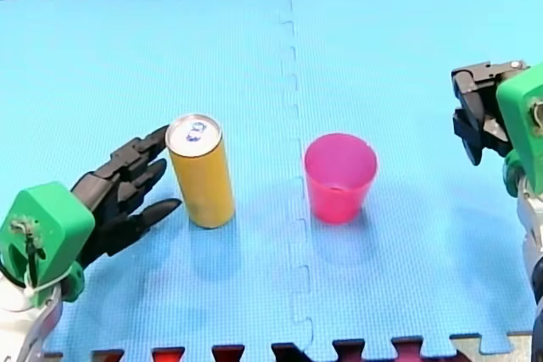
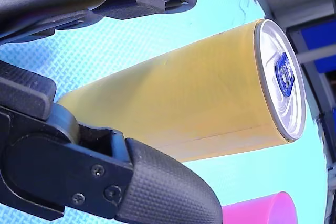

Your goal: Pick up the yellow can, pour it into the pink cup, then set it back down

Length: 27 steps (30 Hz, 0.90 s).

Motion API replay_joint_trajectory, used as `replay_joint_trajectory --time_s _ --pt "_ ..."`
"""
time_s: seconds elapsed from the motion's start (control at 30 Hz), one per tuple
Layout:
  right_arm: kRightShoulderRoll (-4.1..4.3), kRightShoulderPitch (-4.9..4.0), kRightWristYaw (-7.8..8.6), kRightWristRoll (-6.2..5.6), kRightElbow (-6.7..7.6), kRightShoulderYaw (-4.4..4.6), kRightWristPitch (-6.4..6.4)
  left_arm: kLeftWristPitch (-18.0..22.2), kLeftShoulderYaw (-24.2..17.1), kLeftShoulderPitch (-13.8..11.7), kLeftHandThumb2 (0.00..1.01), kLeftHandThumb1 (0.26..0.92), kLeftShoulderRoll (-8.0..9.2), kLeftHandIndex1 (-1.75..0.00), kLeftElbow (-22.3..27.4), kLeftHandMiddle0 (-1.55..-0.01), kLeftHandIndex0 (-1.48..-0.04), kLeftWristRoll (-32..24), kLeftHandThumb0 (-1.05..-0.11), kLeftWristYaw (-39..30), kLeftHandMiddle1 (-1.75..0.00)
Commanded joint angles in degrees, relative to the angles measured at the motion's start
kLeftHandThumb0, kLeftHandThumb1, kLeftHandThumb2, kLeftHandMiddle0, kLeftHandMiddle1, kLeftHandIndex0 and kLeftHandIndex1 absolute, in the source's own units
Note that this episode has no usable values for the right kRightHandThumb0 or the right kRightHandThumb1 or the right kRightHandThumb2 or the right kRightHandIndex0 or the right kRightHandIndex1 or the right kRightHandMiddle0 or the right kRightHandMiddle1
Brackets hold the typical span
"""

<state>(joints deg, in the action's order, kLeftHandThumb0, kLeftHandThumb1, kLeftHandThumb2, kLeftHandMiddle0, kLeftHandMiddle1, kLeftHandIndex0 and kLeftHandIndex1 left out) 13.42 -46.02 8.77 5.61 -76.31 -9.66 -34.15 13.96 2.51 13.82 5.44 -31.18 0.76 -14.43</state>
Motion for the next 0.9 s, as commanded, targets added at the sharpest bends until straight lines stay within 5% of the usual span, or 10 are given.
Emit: replay_joint_trajectory --time_s 0.0,0.87 --pt "0.3 0.06 -0.14 -0.05 0.11 0.04 -0.01 0.5 -0.2 0.4 0.03 0.921 -0.06 -0.01 -0.6 -0.18 -0.22 -0.3 -1.048 0.0 0.0" --pt "0.85 0.01 -0.13 -0.46 0.28 0.15 0.91 3.5 -0.5 1.8 0.04 0.921 0.1 0.0 -3.5 -0.18 -0.23 -0.5 -1.048 -0.3 0.0"
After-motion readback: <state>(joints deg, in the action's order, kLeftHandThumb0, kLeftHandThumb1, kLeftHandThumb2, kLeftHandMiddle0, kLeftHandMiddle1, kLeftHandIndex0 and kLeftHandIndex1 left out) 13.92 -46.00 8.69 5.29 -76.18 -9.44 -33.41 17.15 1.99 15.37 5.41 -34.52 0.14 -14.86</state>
